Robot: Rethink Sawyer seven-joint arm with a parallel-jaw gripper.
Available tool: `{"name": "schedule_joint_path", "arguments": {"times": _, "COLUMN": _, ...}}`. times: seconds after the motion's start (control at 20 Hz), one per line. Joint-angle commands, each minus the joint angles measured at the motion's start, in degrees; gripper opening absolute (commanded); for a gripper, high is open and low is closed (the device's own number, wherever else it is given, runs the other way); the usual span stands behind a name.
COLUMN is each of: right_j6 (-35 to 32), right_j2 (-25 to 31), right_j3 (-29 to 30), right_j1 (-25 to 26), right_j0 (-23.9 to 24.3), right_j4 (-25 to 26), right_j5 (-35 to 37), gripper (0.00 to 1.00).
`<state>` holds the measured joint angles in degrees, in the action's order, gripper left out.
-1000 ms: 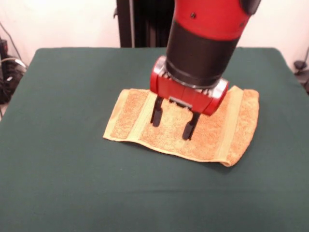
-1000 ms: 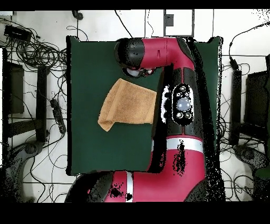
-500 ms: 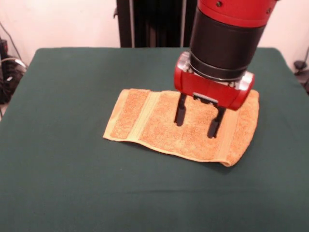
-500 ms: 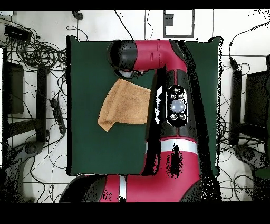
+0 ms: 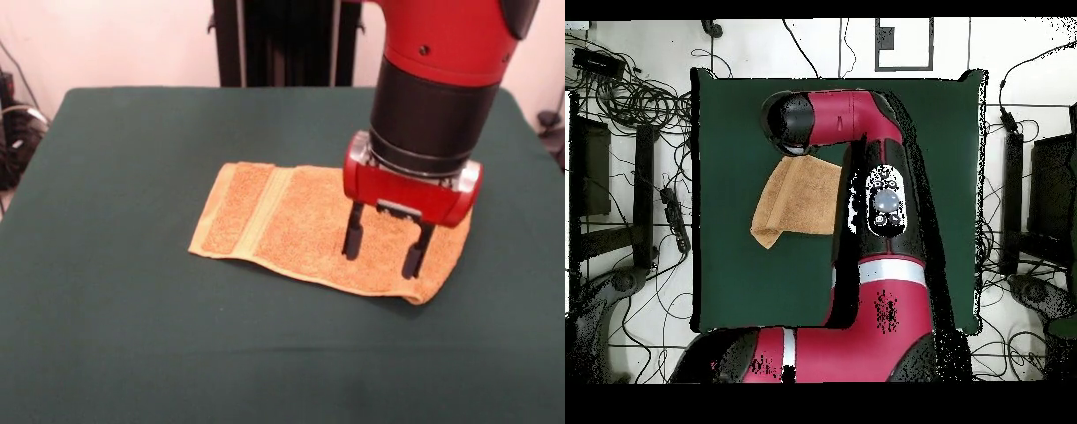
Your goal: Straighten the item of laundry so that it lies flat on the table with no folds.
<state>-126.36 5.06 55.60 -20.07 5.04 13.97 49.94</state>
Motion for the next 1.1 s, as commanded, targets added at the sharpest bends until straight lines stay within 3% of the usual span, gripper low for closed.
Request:
{"name": "schedule_joint_path", "arguments": {"times": 0.05, "right_j6": -2.4, "right_j2": 6.2, "right_j3": 8.7, "right_j1": 5.5, "right_j0": -2.8, "right_j4": -1.7, "right_j5": -5.6, "gripper": 1.0}}
{"name": "schedule_joint_path", "arguments": {"times": 0.4, "right_j6": -2.5, "right_j2": 5.4, "right_j3": 8.0, "right_j1": 6.2, "right_j0": -3.7, "right_j4": -2.1, "right_j5": -4.8, "gripper": 1.0}}
{"name": "schedule_joint_path", "arguments": {"times": 0.85, "right_j6": -4.9, "right_j2": 5.0, "right_j3": 13.2, "right_j1": 2.1, "right_j0": -4.4, "right_j4": -4.5, "right_j5": -3.2, "gripper": 1.0}}
{"name": "schedule_joint_path", "arguments": {"times": 1.1, "right_j6": -4.1, "right_j2": 5.2, "right_j3": 13.2, "right_j1": 3.2, "right_j0": -4.2, "right_j4": -4.6, "right_j5": -4.8, "gripper": 1.0}}
